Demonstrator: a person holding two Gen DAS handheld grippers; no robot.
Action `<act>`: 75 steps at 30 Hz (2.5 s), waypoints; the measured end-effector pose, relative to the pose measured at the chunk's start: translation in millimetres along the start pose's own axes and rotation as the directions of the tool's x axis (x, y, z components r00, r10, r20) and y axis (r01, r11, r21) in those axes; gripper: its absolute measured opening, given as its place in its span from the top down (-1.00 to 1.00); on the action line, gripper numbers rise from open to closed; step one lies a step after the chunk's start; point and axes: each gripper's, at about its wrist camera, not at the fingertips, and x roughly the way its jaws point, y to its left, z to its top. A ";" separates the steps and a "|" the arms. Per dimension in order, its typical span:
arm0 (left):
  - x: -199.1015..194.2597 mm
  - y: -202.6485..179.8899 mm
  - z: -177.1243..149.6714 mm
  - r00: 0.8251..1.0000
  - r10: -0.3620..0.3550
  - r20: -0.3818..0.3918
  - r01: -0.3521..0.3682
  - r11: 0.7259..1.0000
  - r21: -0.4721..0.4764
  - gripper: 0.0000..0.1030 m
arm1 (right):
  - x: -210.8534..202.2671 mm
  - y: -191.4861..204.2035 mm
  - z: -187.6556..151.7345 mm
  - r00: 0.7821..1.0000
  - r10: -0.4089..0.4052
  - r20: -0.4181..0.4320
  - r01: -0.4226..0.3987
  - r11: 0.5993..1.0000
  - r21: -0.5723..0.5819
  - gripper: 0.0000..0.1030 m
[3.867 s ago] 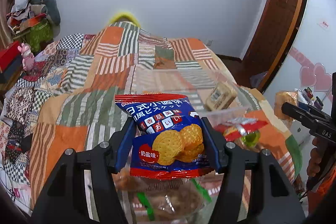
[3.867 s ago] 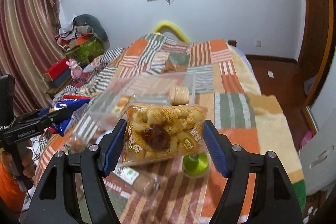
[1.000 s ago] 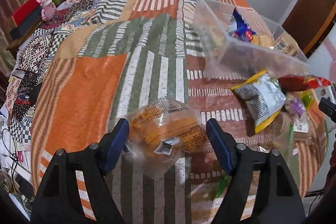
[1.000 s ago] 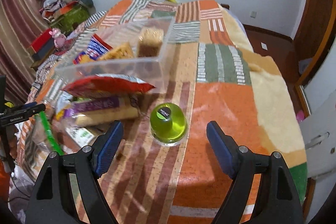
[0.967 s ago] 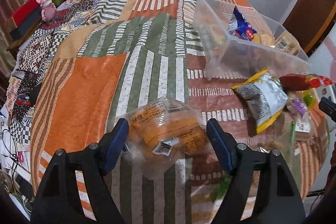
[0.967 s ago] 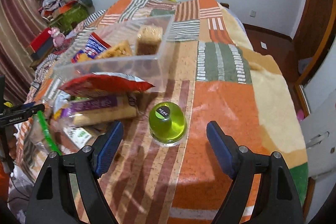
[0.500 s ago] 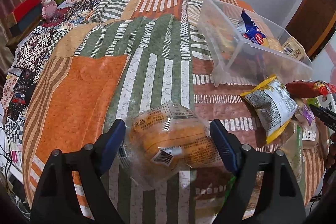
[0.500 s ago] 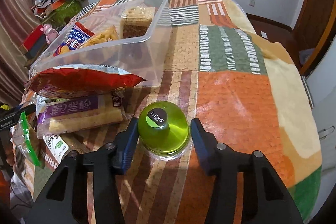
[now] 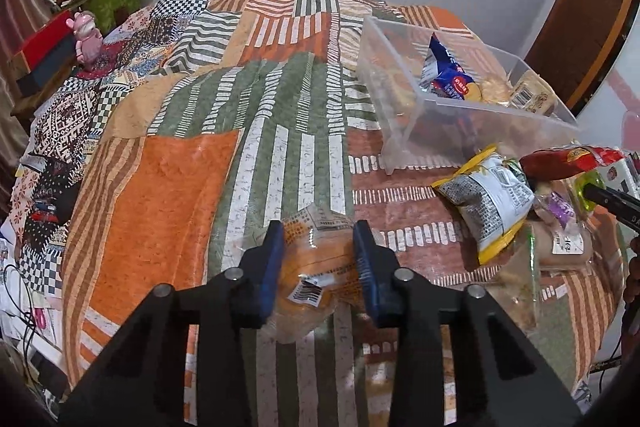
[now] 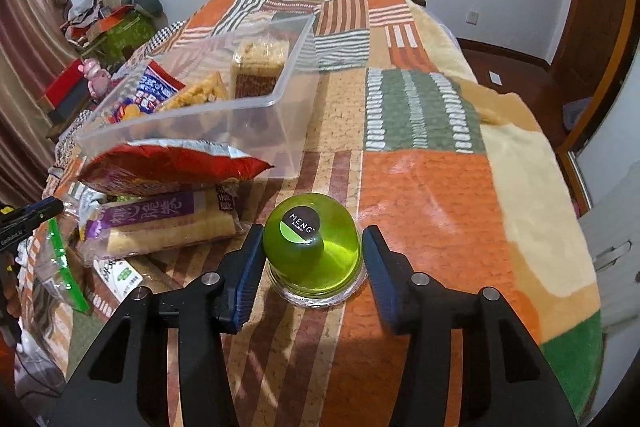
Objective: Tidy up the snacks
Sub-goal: 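Grasp the clear bread roll bag with the left tool while the right tool approaches the green jelly cup, then carry the roll bag and green jelly cup into the box and release both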
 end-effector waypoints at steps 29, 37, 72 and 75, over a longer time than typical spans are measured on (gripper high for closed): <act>42.4 3.5 -12.2 0.996 0.061 -0.066 -0.062 0.998 -0.020 -0.33 | -17.0 2.3 8.2 0.998 0.025 0.053 -0.026 1.000 0.001 0.11; 7.0 -0.3 2.7 0.999 0.040 0.006 -0.041 0.999 0.019 -0.12 | -31.4 6.7 27.2 0.993 0.033 0.117 -0.032 0.999 -0.008 0.11; 39.6 -102.4 154.4 0.983 -0.110 0.150 0.086 0.984 0.156 -0.15 | 55.5 59.9 141.5 0.992 0.106 0.076 -0.093 0.985 -0.148 0.11; 49.4 -100.9 157.0 0.985 -0.108 0.132 0.090 0.987 0.137 -0.17 | 62.9 58.2 143.9 0.993 0.111 0.048 -0.103 0.984 -0.143 0.11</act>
